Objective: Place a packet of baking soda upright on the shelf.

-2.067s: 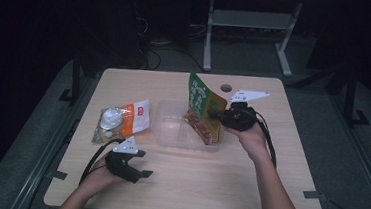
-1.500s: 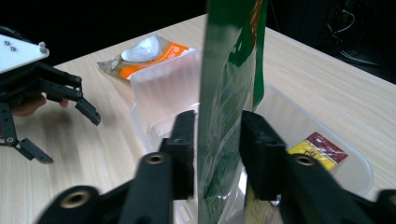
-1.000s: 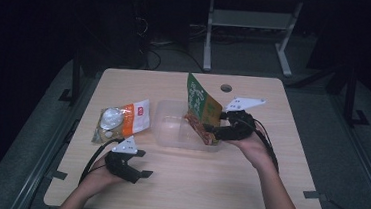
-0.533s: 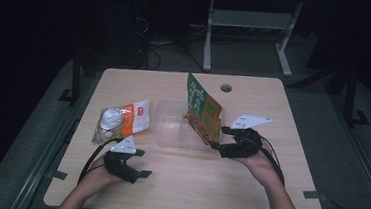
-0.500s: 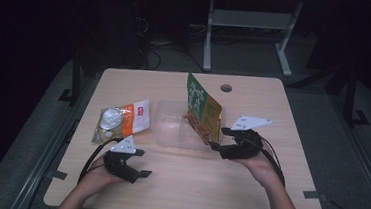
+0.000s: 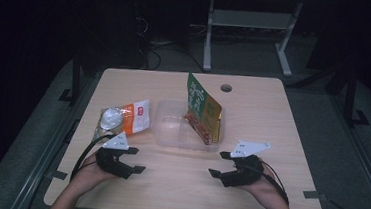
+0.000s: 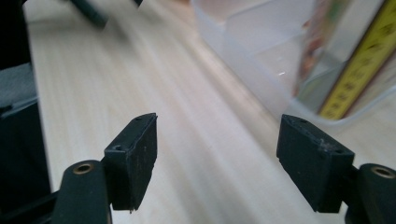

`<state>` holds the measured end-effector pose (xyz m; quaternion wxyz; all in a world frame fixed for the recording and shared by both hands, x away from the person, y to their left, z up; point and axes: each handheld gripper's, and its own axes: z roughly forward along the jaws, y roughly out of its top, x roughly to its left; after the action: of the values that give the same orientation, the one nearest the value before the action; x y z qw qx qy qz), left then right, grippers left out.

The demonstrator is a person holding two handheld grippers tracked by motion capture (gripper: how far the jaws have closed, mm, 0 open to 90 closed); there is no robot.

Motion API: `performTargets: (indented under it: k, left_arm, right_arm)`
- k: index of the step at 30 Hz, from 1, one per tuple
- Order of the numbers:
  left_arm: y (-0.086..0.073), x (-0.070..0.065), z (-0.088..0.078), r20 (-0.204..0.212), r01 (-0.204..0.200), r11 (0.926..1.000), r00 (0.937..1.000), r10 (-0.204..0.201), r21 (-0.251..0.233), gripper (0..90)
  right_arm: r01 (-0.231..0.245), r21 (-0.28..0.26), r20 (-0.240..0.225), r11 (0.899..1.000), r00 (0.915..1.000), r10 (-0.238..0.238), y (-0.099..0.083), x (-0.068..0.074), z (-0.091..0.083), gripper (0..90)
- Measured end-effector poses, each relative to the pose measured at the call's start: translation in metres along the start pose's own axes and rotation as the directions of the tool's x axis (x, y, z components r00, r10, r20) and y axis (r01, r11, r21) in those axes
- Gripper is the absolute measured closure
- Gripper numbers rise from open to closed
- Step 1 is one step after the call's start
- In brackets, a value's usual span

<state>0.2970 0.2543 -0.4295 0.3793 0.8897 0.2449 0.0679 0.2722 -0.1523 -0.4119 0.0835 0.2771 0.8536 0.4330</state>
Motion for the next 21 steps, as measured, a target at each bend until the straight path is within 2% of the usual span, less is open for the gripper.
performTargets:
  k: [2, 3, 4, 5, 6, 7, 8, 9, 10, 11, 12, 13, 14, 15, 16, 17, 18, 19, 21]
  left_arm:
    - [0.000, 0.004, -0.006, -0.007, 0.016, 0.9998, 0.9998, -0.016, -0.011, 35.5]
    - [0.001, 0.008, -0.011, -0.025, 0.025, 0.9996, 0.9994, -0.025, -0.013, 35.5]
    - [0.001, 0.010, -0.013, -0.042, 0.032, 0.9993, 0.9986, -0.033, -0.020, 43.8]
    - [0.002, 0.019, -0.022, -0.076, 0.056, 0.9978, 0.9954, -0.059, -0.036, 47.3]
    - [0.002, 0.019, -0.022, -0.076, 0.056, 0.9978, 0.9954, -0.059, -0.036, 50.3]
    - [0.003, 0.028, -0.030, -0.101, 0.085, 0.9943, 0.9908, -0.091, -0.065, 54.3]
    - [0.003, 0.028, -0.030, -0.101, 0.085, 0.9943, 0.9908, -0.091, -0.065, 57.6]
    - [0.004, 0.033, -0.034, -0.113, 0.097, 0.9926, 0.9881, -0.105, -0.073, 61.8]
    - [0.004, 0.038, -0.037, -0.131, 0.104, 0.9917, 0.9849, -0.113, -0.075, 61.8]
    - [0.006, 0.050, -0.044, -0.165, 0.117, 0.9900, 0.9778, -0.129, -0.079, 68.7]
    - [0.007, 0.057, -0.046, -0.180, 0.125, 0.9890, 0.9740, -0.138, -0.078, 71.2]
    - [0.007, 0.065, -0.048, -0.196, 0.121, 0.9908, 0.9719, -0.131, -0.062, 71.2]
    - [0.007, 0.065, -0.048, -0.196, 0.121, 0.9908, 0.9719, -0.131, -0.062, 69.9]
    - [0.008, 0.080, -0.050, -0.221, 0.136, 0.9887, 0.9642, -0.147, -0.064, 66.8]
    - [0.008, 0.080, -0.050, -0.221, 0.136, 0.9887, 0.9642, -0.147, -0.064, 63.8]
    - [0.009, 0.096, -0.050, -0.229, 0.146, 0.9875, 0.9610, -0.156, -0.059, 61.5]
    - [0.009, 0.096, -0.050, -0.229, 0.146, 0.9875, 0.9610, -0.156, -0.059, 58.7]
    - [0.010, 0.112, -0.047, -0.236, 0.151, 0.9874, 0.9588, -0.158, -0.048, 55.3]
    - [0.011, 0.125, -0.044, -0.233, 0.157, 0.9867, 0.9588, -0.162, -0.042, 50.4]
  right_arm:
    - [0.004, 0.006, -0.001, 1.000, 1.0000, -0.004, -0.005, 0.005, 0.001, 28.6]
    - [0.004, 0.008, -0.005, 1.000, 1.0000, -0.004, -0.007, 0.006, 0.002, 28.5]
    - [0.004, 0.014, -0.011, 1.000, 0.9999, -0.004, -0.011, 0.009, 0.003, 28.2]
    - [0.003, 0.030, -0.016, 1.000, 0.9999, -0.002, -0.015, 0.011, 0.005, 28.1]
    - [0.000, 0.040, -0.019, 0.999, 0.9998, 0.000, -0.018, 0.012, 0.006, 28.1]
    - [-0.001, 0.047, -0.019, 0.999, 0.9998, 0.002, -0.020, 0.013, 0.008, 27.8]
    - [0.004, 0.052, -0.023, 0.999, 0.9997, -0.003, -0.021, 0.014, 0.009, 27.6]
    - [0.009, 0.059, -0.025, 0.998, 0.9997, -0.007, -0.022, 0.014, 0.011, 27.2]
    - [0.009, 0.059, -0.025, 0.998, 0.9997, -0.007, -0.022, 0.014, 0.011, 27.2]
    - [0.008, 0.068, -0.021, 0.998, 0.9998, -0.006, -0.023, 0.014, 0.014, 27.1]
    - [0.008, 0.071, -0.021, 0.997, 0.9998, -0.007, -0.023, 0.013, 0.015, 27.0]
    - [0.007, 0.076, -0.022, 0.997, 0.9997, -0.005, -0.023, 0.013, 0.016, 26.9]
    - [0.007, 0.076, -0.022, 0.997, 0.9997, -0.005, -0.023, 0.013, 0.016, 26.9]
    - [0.007, 0.078, -0.022, 0.997, 0.9997, -0.006, -0.024, 0.012, 0.016, 26.9]
    - [0.003, 0.078, -0.021, 0.997, 0.9998, -0.001, -0.024, 0.012, 0.016, 26.9]
    - [-0.001, 0.077, -0.022, 0.997, 0.9998, 0.003, -0.024, 0.011, 0.016, 26.9]
    - [-0.004, 0.076, -0.019, 0.997, 0.9998, 0.006, -0.024, 0.011, 0.016, 26.9]
    - [-0.007, 0.076, -0.019, 0.997, 0.9998, 0.008, -0.024, 0.010, 0.016, 26.9]
    - [-0.012, 0.070, -0.017, 0.997, 0.9998, 0.013, -0.025, 0.008, 0.016, 26.9]
